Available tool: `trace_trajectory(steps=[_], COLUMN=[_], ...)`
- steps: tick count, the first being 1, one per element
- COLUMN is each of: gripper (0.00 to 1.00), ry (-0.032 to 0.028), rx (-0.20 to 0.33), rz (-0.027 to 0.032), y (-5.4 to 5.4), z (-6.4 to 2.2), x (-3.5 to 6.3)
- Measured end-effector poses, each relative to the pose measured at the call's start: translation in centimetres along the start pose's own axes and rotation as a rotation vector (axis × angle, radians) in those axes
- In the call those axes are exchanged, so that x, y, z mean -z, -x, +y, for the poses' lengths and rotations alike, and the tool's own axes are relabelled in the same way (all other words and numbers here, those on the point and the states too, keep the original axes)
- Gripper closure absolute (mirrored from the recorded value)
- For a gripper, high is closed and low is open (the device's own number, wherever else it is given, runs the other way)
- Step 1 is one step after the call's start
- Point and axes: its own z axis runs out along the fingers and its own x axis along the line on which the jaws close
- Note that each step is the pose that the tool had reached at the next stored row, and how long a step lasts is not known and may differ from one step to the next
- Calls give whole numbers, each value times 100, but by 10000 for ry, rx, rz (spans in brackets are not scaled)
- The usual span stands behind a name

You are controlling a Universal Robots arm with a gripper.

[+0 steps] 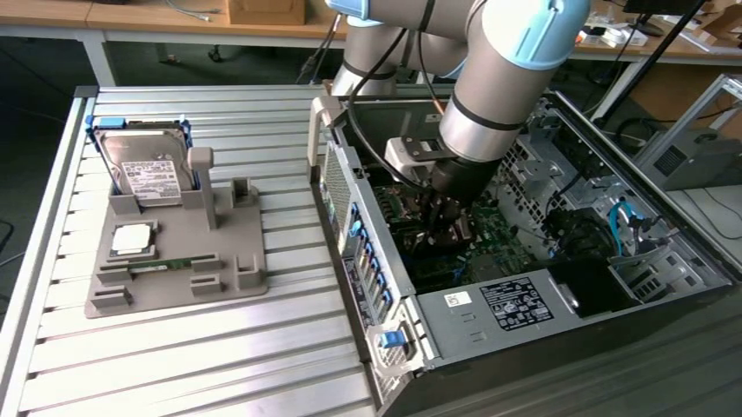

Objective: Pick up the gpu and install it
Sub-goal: 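Insert the gpu into the slot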

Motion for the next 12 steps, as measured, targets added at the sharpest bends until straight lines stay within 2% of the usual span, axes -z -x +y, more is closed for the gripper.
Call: trace_trajectory(steps=[12], gripper=[73], ry=[1], rx=[1], rz=[-17], y=[0], z=[-1], x=[-20])
